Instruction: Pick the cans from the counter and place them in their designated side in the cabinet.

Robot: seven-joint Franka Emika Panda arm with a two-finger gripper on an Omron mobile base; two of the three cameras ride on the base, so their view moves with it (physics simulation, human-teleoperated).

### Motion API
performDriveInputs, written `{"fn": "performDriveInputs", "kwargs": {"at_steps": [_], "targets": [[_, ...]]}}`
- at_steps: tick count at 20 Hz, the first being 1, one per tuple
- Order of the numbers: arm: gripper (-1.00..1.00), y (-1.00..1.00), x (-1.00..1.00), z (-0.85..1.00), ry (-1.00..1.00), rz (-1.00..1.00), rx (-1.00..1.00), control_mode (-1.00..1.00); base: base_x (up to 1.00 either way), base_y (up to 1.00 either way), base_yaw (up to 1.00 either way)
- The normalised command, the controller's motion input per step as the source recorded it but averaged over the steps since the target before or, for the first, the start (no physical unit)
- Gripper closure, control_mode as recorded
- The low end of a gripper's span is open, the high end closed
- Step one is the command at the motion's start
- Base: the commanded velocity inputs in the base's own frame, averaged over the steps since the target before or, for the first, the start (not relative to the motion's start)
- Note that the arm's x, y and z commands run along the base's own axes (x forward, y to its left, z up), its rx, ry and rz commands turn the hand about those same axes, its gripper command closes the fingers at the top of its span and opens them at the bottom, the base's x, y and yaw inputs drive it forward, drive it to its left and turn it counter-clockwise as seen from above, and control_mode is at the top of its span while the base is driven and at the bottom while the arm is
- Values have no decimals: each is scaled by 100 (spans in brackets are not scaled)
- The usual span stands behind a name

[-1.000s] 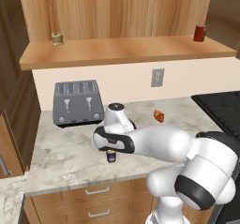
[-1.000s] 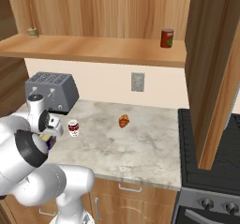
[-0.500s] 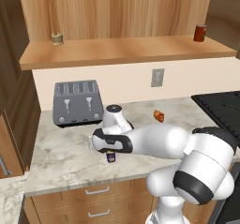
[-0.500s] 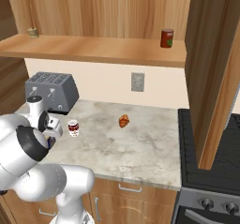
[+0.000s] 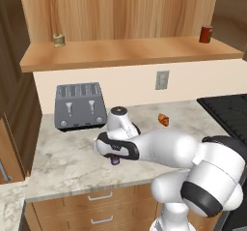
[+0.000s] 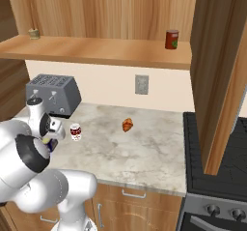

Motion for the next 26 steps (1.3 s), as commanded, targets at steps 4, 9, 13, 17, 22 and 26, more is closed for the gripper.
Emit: {"fn": "performDriveInputs", "kwargs": {"at_steps": [4,9,13,17,22,26], "targets": [[100,-12,0,25,-12,0,0,-100,0,0,0],[100,-18,0,28,-7,1,1,-100,0,0,0],[100,-20,0,39,0,3,6,-100,0,0,0],[100,-16,0,50,2,2,8,-100,0,0,0],[100,-13,-1,47,0,1,2,-100,0,0,0],[100,-17,-12,31,-1,2,0,-100,0,0,0]]}}
